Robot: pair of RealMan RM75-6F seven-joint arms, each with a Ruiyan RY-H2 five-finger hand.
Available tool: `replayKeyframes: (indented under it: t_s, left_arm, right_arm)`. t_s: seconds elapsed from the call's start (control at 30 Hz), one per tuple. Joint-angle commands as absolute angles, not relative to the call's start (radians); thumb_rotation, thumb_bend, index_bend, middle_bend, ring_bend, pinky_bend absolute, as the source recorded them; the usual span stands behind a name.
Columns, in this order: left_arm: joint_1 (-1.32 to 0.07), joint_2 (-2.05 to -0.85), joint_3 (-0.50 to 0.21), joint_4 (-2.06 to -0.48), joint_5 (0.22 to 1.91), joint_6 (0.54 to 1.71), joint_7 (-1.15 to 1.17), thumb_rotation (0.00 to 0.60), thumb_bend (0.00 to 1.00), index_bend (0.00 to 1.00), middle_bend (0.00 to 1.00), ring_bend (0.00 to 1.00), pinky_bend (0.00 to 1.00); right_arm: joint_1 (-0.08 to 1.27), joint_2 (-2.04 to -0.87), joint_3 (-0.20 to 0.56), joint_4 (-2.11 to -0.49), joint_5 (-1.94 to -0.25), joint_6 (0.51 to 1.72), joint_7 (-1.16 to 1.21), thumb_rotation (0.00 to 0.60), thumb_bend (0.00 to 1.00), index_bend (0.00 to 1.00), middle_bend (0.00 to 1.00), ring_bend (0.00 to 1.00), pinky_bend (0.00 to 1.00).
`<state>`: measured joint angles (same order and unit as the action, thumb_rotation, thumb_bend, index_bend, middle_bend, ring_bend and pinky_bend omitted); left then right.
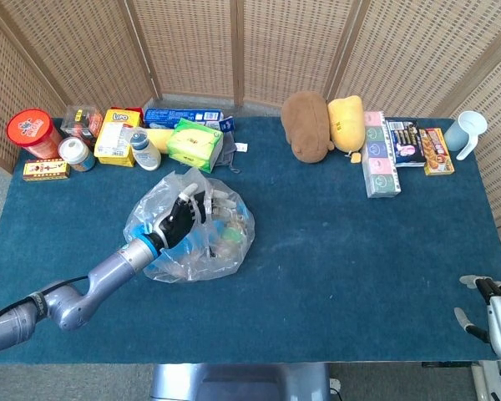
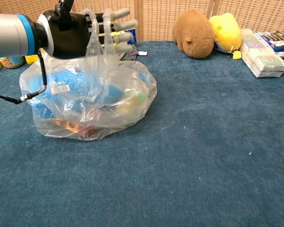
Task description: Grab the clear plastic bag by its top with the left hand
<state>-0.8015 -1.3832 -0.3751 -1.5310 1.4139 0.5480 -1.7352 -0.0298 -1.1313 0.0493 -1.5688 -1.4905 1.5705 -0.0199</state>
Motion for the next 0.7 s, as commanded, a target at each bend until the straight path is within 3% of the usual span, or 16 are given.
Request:
replayKeyframes:
  t_s: [0.03,0.2,0.43,0.6,0.7]
  left_arm:
    - [-0.813,-1.391,-0.392,-1.499,1.515,0.598,-2.011,0.000,0.40,0.38,0.44,0.49,0.59]
    - [-0.805,-1.335,-0.374,-1.513,1.551,0.680,-2.153,0.000,0.48,0.46,0.55,0.64,0.74]
    - [-0.794,-1.225,-0.361,-1.566,1.567,0.775,-2.247,0.021,0.55,0.50,0.62,0.71,0.82]
    - [-0.795,-1.169,-0.373,-1.608,1.527,0.790,-2.227,0.186,0.61,0.56,0.67,0.74,0.85]
    - [-0.794,-1.138,-0.381,-1.638,1.512,0.798,-2.212,0.245,0.63,0.56,0.68,0.74,0.85]
  right_arm:
    - [-0.031,-1.132,0.049,-1.569,-1.490,1.571,-0.019,0.593,0.29,0.34,0.40,0.41,0.42]
    - [-0.026,-1.133,0.050,-1.571,-1.496,1.563,-0.019,0.594,0.29,0.34,0.41,0.41,0.42]
    - [-0.016,-1.135,0.052,-1.575,-1.500,1.551,-0.021,0.594,0.29,0.35,0.41,0.41,0.43]
    - [-0.012,-1.135,0.053,-1.579,-1.504,1.548,-0.022,0.594,0.29,0.36,0.41,0.42,0.43]
    - [-0.010,-1.137,0.052,-1.579,-1.508,1.548,-0.021,0.591,0.29,0.36,0.41,0.42,0.43]
